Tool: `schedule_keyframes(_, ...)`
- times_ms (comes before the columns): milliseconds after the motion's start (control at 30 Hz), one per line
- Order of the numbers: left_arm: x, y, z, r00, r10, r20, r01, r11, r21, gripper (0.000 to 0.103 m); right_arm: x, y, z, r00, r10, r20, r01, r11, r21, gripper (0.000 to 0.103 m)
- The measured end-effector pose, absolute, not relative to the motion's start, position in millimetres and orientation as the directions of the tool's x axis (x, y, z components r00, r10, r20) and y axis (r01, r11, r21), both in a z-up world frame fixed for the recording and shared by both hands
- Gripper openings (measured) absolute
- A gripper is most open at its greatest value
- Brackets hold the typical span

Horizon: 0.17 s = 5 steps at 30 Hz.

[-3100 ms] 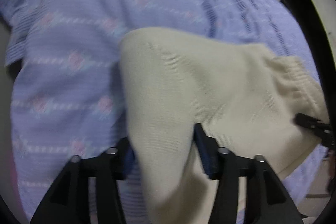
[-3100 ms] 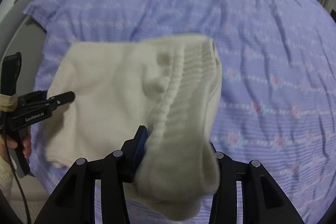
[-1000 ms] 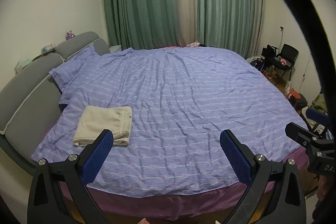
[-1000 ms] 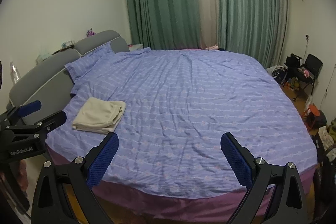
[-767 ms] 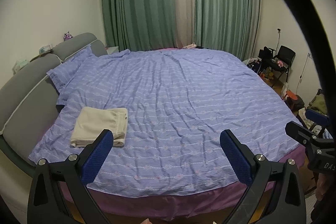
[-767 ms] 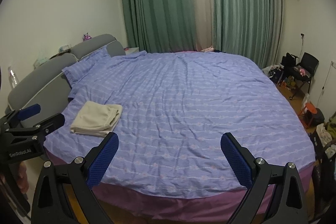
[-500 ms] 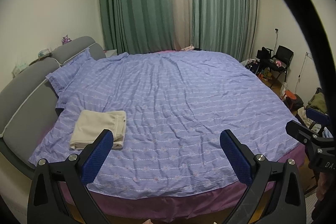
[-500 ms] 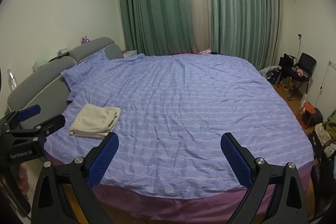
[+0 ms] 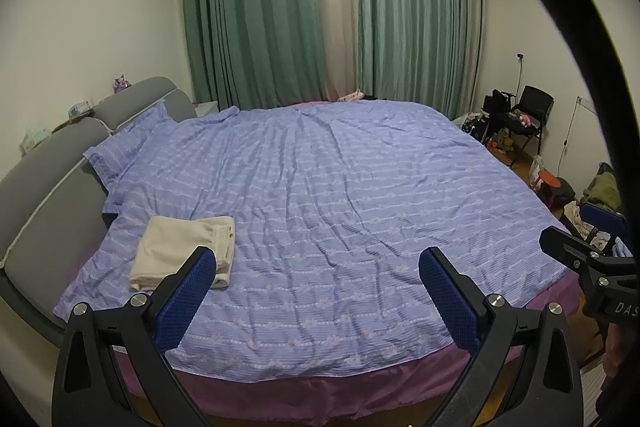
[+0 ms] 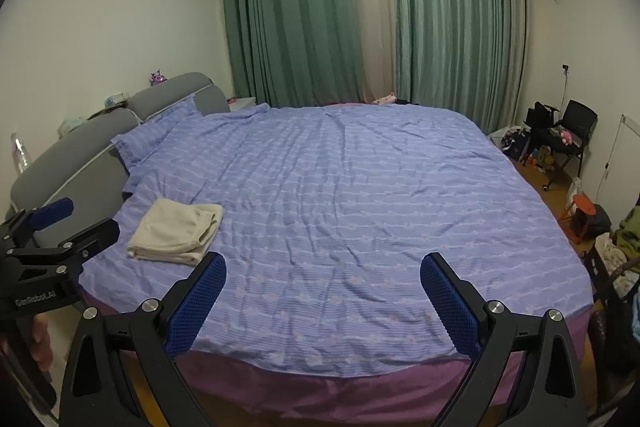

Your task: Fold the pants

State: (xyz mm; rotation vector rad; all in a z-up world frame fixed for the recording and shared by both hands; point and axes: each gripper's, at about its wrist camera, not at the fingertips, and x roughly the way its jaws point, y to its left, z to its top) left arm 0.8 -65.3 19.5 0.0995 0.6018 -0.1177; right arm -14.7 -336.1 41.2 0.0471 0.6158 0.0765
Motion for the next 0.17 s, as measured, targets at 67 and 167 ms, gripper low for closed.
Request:
schedule_keyframes(67, 1.4, -66.0, 19.8, 0.819, -0.079, -0.568, 0.138, 0.989, 0.061, 0.103, -14.7, -337.4, 41.0, 0.814, 0.088, -0.574, -0.059, 0.996, 0.068, 0.098)
schedule_keyframes(167, 3.5, -65.8, 20.2, 0.819, -0.083, -0.568, 0.136, 0.989, 0.052, 0.103, -15.2, -337.8, 40.5, 0.813, 0.085, -0.576, -0.055, 0.996, 0.068, 0.098)
